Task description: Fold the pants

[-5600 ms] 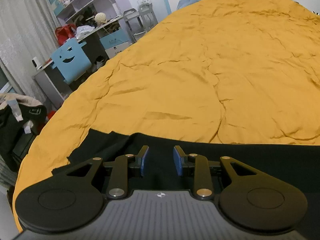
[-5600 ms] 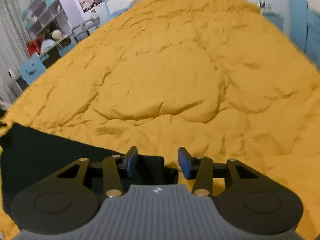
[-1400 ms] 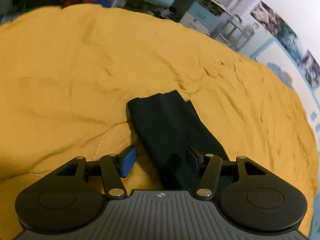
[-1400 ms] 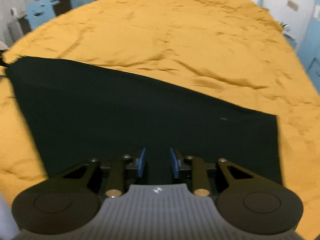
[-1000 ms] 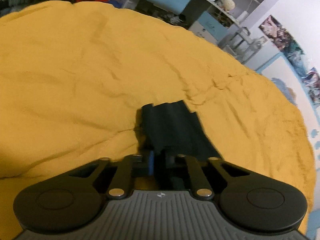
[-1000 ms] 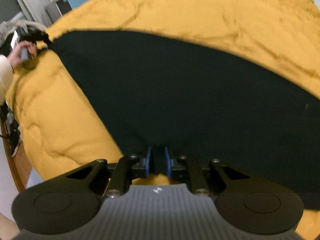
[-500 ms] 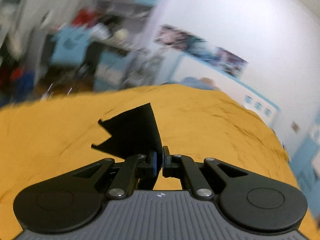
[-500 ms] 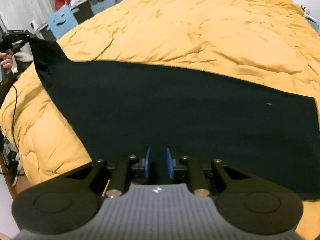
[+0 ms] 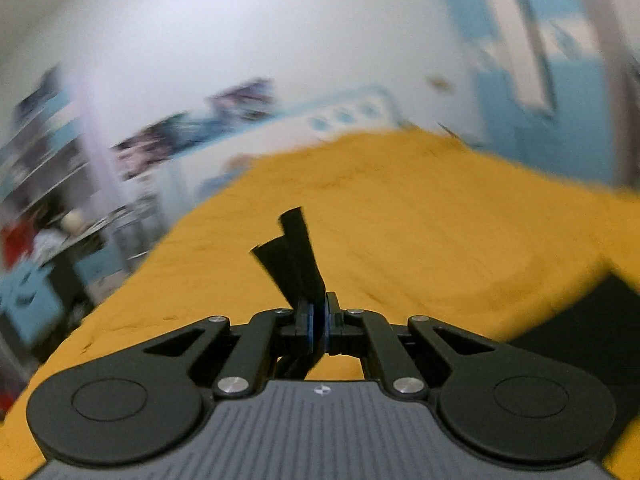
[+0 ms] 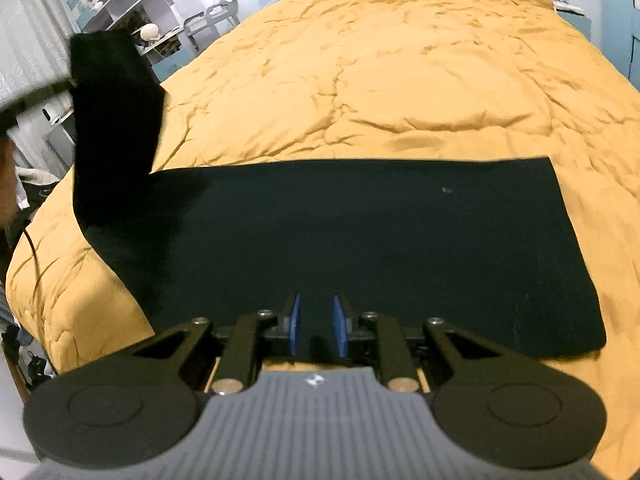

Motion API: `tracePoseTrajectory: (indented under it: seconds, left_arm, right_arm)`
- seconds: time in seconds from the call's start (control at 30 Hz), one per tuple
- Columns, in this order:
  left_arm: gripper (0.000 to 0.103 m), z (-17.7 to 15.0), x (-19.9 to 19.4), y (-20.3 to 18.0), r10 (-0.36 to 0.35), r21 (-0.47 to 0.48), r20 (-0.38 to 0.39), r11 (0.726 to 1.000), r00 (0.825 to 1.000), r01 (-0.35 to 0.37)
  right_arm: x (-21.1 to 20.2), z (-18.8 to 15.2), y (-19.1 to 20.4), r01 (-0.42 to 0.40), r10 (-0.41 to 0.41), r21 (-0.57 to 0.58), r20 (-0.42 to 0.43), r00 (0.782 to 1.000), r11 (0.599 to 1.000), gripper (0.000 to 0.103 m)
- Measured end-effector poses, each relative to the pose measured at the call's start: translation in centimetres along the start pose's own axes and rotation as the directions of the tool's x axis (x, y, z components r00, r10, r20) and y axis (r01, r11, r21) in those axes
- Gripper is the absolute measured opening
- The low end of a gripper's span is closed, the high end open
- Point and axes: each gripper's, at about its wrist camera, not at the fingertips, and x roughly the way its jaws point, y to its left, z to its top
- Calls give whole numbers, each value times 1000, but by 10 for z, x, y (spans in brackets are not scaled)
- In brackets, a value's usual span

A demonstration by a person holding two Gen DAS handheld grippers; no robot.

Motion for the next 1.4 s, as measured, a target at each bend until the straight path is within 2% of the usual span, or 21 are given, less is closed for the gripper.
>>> tracePoseTrajectory:
  seconds: [0.1,0.2,0.3,0.37,0.47,0.53,0.57,0.63,0.7,0.73,0.8,0.87,0.97,1.07,1.13,1.23,1.33,1.37,1.4]
  left_arm:
    - [4,-43,-1,-55,-114,110,-111,986,987,127]
    - [9,-75,0,-78,-184,138,-234,966,955,220]
    - [19,-85,-3,-74,-254,20,-282,962,925,271]
    - [19,-87,-6,-67,-329,-94,-276,944,903,315]
    - [20,-88,3,-56,-442,-235,-294,893,847,384]
    - [21,-90,9,-52,-518,-335,-286,842,806,423]
    - [21,-91,10,-47,-545,-377,-270,818,794,434]
    - [26,-89,5,-38,-562,-430,-229,791,795,435]
    - [30,-84,1,-24,-557,-472,-186,773,810,423]
    - [31,-82,0,-21,-541,-480,-174,776,823,409]
    - [31,-77,5,-10,-463,-465,-192,819,865,335]
    - [31,-76,9,-3,-396,-416,-218,865,892,282]
    - [31,-75,12,-6,-396,-343,-240,889,886,304]
    - [39,-75,8,-24,-399,-229,-245,909,884,347]
    - [39,-76,6,-35,-405,-198,-250,910,879,363]
    - [39,-79,14,-49,-429,-188,-265,901,864,390]
    - [39,-80,21,-57,-415,-173,-283,909,865,379]
    - [37,-82,23,-57,-419,-181,-292,907,860,381]
    - [25,-83,26,-57,-434,-199,-297,899,851,389]
  right_arm:
    - [-3,-5,-2,-1,1,-2,4,1000,1000,15]
    - [-3,-4,1,-4,4,-10,9,1000,1000,15]
    - [6,-4,0,-13,13,-13,4,1000,1000,15]
    - [9,-4,1,-19,19,-16,2,1000,1000,16]
    - [14,-2,2,-19,19,-22,1,1000,1000,16]
    - [13,-2,2,-20,20,-23,2,1000,1000,16]
    - [13,-1,2,-21,21,-23,3,1000,1000,16]
    - [12,1,2,-25,26,-25,9,1000,999,17]
    - [11,5,2,-44,44,-26,21,999,999,17]
    - [13,8,4,-53,54,-27,22,998,998,17]
    - [17,13,7,-72,73,-24,20,997,997,17]
    - [24,19,13,-99,99,-23,11,995,995,17]
    - [31,24,25,-118,119,-47,3,993,992,20]
    - [39,24,30,-99,99,-53,-7,995,994,22]
    - [42,22,29,-94,94,-47,-17,995,994,22]
    - [40,19,28,-89,88,-54,-21,996,995,22]
    - [36,16,27,-81,79,-76,-24,997,994,22]
    - [36,14,26,-79,77,-77,-24,997,994,22]
    - [36,13,24,-78,76,-74,-25,997,994,22]
